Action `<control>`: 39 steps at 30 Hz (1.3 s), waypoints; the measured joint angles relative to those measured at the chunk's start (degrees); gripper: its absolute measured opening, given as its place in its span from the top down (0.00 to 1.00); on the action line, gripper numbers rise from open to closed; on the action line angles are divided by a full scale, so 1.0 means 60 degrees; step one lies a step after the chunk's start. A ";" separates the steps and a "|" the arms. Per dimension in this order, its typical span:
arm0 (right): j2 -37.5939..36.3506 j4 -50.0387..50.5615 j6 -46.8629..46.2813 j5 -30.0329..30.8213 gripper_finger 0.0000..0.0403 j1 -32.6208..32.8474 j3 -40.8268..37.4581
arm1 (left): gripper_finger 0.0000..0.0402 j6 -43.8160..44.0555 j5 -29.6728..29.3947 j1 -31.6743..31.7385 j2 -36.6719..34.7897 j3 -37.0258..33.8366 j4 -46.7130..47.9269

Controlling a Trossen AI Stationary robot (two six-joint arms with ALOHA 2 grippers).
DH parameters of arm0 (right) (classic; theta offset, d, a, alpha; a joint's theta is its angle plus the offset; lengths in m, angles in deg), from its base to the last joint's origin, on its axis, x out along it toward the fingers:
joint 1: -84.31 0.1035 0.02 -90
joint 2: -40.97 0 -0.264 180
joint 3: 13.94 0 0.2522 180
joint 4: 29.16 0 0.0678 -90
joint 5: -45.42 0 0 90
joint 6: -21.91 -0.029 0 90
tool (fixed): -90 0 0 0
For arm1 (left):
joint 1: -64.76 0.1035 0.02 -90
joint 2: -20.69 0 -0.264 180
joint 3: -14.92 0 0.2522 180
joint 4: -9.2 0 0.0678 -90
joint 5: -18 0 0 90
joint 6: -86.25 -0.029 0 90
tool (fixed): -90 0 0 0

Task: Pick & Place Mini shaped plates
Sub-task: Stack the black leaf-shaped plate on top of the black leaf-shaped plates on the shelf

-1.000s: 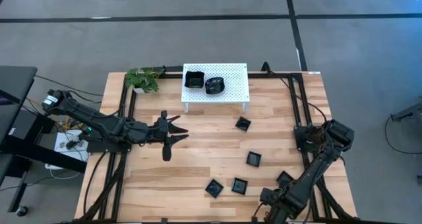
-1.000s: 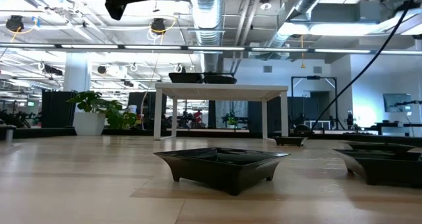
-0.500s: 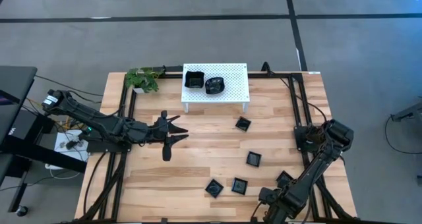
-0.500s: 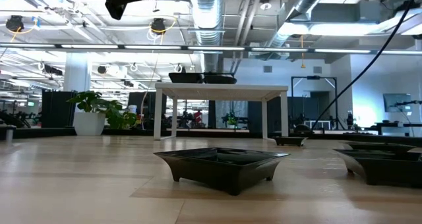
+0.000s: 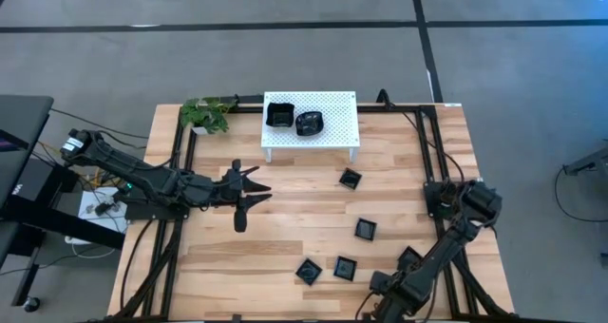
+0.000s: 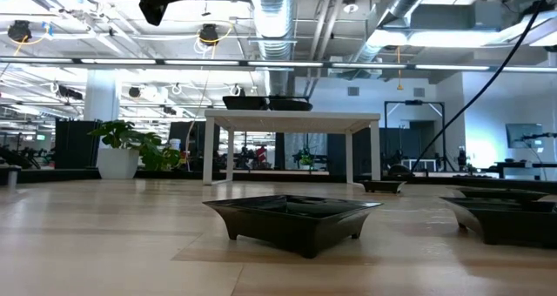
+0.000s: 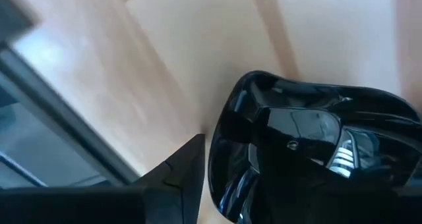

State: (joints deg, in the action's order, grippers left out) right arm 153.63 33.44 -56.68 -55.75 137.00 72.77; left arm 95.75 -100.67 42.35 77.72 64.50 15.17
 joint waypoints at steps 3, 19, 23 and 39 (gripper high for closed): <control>-0.0008 0.0189 0.0165 0.0035 0.70 0.0000 0.0000 | 0.80 0.0001 0.0000 0.0001 0.0002 0.0000 -0.0007; -0.0127 0.0783 0.1469 -0.0355 0.96 -0.0494 0.0810 | 0.80 -0.0012 0.0000 0.0001 0.0002 0.0000 -0.0037; -0.0124 0.1756 0.2153 -0.0258 0.99 -0.0867 0.1792 | 0.80 -0.0251 -0.0004 0.0000 -0.0110 -0.0004 -0.0037; -0.0117 0.6792 0.7545 0.5932 0.99 -0.3045 0.4521 | 0.80 -0.1262 -0.0226 0.0002 -0.1738 -0.0004 -0.0059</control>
State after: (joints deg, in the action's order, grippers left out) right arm 152.93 74.19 -11.41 -20.16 118.73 99.90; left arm 88.18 -102.02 42.36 67.29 64.47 14.82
